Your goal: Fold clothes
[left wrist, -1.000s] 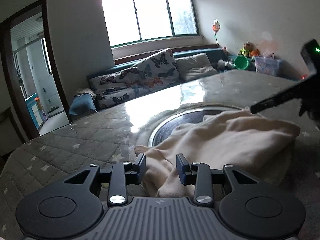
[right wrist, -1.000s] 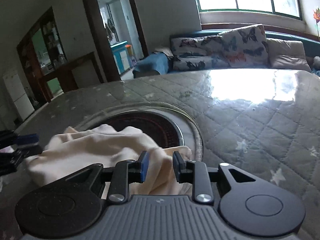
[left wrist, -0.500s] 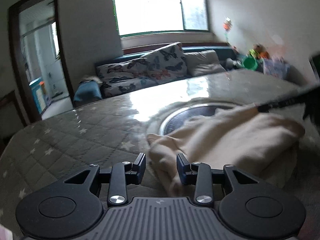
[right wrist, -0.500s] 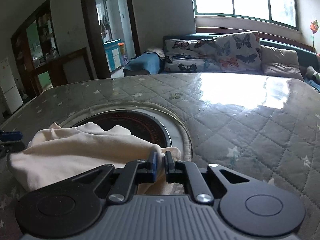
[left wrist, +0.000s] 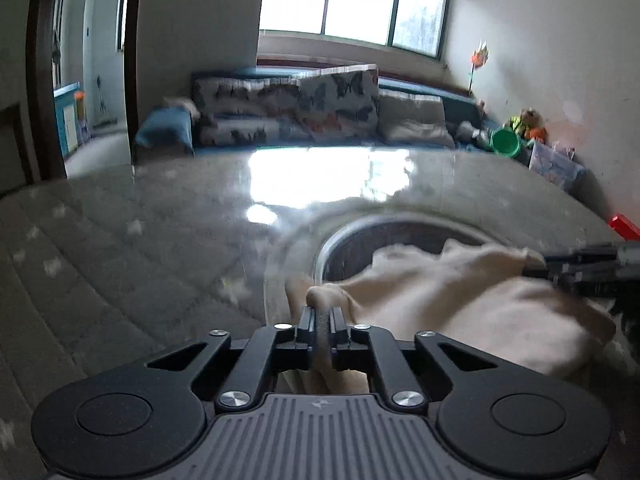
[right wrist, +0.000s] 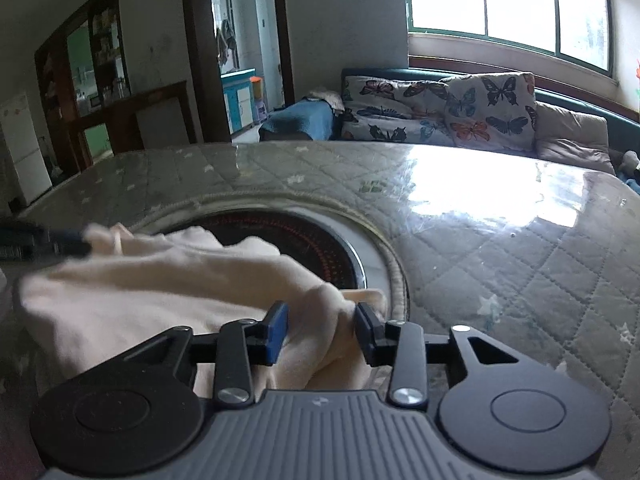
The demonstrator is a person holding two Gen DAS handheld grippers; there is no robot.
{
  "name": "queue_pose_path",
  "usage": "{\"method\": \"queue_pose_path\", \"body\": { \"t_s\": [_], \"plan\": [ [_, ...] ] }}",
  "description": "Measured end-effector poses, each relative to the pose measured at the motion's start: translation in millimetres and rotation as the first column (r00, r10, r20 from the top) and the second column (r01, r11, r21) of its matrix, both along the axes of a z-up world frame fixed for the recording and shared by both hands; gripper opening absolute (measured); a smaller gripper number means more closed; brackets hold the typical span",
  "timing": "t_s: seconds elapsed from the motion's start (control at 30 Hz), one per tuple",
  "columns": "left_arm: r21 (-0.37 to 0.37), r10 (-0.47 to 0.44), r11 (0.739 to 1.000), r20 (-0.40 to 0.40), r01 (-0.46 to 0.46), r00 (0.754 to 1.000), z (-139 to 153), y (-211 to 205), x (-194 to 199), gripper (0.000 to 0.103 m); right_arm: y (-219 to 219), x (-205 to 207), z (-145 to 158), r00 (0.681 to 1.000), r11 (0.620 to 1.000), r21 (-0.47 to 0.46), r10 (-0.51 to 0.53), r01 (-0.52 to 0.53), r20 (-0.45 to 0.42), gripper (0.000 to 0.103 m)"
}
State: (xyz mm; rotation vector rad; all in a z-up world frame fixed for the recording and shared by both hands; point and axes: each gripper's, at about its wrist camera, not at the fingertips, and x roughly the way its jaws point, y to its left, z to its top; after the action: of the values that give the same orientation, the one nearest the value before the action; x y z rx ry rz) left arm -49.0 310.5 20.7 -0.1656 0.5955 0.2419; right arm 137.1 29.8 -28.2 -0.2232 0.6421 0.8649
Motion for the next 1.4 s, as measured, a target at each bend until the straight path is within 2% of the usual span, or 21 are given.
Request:
{"method": "queue_pose_path", "body": {
  "t_s": [0.07, 0.13, 0.3, 0.43, 0.5, 0.63, 0.73, 0.77, 0.87, 0.93, 1.0, 1.07, 1.13, 1.2, 1.33, 1.4],
  "plan": [
    [0.026, -0.010, 1.000, 0.039, 0.009, 0.999, 10.2, 3.4, -3.9, 0.007, 1.3, -2.3, -2.9, 1.000, 1.000, -0.009, 0.007, -0.007, 0.015, 0.045],
    [0.044, -0.012, 0.999, 0.044, 0.011, 0.999, 13.2, 7.4, -5.3, 0.007, 2.6, -3.2, -3.8, 1.000, 1.000, -0.014, 0.013, -0.012, 0.017, 0.051],
    [0.090, -0.028, 0.995, -0.030, 0.030, 0.999, -4.9, 10.5, 4.1, 0.007, 4.5, -4.2, -5.2, 1.000, 0.999, -0.023, 0.023, -0.023, 0.009, 0.056],
    [0.026, 0.014, 1.000, -0.053, -0.013, 0.998, -17.8, 25.8, 8.8, 0.009, 5.7, -6.6, -5.0, 1.000, 0.999, -0.031, 0.028, -0.028, 0.011, 0.061],
    [-0.028, 0.039, 0.999, -0.035, -0.040, 0.999, -15.4, 36.3, 5.4, 0.010, 6.0, -7.8, -4.8, 1.000, 0.999, -0.033, 0.029, -0.028, 0.011, 0.062],
    [-0.065, 0.120, 0.991, -0.013, -0.121, 0.993, -5.9, 49.2, -9.7, 0.011, 5.1, -8.2, -4.3, 1.000, 0.999, -0.032, 0.029, -0.029, 0.008, 0.064],
    [-0.092, 0.091, 0.992, 0.025, -0.088, 0.996, 2.7, 39.3, -26.6, 0.011, 4.0, -7.3, -3.9, 1.000, 0.999, -0.032, 0.031, -0.030, 0.007, 0.066],
    [-0.087, 0.070, 0.994, 0.028, -0.067, 0.997, 4.3, 32.5, -29.9, 0.012, 3.8, -7.0, -3.7, 0.999, 0.999, -0.032, 0.031, -0.031, 0.006, 0.066],
    [-0.070, 0.028, 0.997, 0.005, -0.028, 1.000, 0.0, 12.6, -31.1, 0.023, 3.1, -5.3, -3.6, 0.999, 0.999, -0.032, 0.034, -0.034, 0.004, 0.068],
    [-0.053, 0.018, 0.998, -0.012, -0.019, 1.000, -7.0, 3.8, -31.1, 0.023, 2.8, -4.0, -3.6, 0.999, 0.999, -0.031, 0.038, -0.038, 0.000, 0.071],
    [-0.019, 0.025, 0.999, -0.036, -0.026, 0.999, -13.9, -0.7, -28.7, 0.017, 2.7, -2.9, -3.6, 0.999, 0.999, -0.026, 0.046, -0.046, -0.008, 0.075],
    [0.011, 0.030, 1.000, -0.049, -0.030, 0.998, -19.8, -2.1, -26.7, 0.014, 2.8, -0.8, -3.8, 0.997, 0.997, -0.011, 0.072, -0.073, -0.030, 0.083],
    [0.037, 0.037, 0.999, -0.048, -0.035, 0.998, -20.1, -2.4, -26.6, 0.012, 3.5, 3.2, -4.7, 0.989, 0.992, 0.016, 0.128, -0.127, -0.072, 0.103],
    [0.072, 0.059, 0.996, -0.060, -0.055, 0.996, -20.3, -1.4, -27.3, 0.012, 7.9, 2.0, -5.6, 0.987, 0.989, 0.002, 0.146, -0.146, -0.068, 0.103],
    [0.090, 0.096, 0.992, -0.069, -0.090, 0.993, -18.0, 3.9, -35.7, 0.012, 16.7, -8.8, -6.1, 0.992, 0.991, -0.058, 0.123, -0.123, 0.012, 0.103],
    [0.097, 0.097, 0.991, -0.052, -0.092, 0.994, -12.4, 2.1, -40.7, 0.013, 14.7, -1.2, -7.6, 0.991, 0.991, -0.032, 0.128, -0.129, -0.034, 0.103]
  ]
}}
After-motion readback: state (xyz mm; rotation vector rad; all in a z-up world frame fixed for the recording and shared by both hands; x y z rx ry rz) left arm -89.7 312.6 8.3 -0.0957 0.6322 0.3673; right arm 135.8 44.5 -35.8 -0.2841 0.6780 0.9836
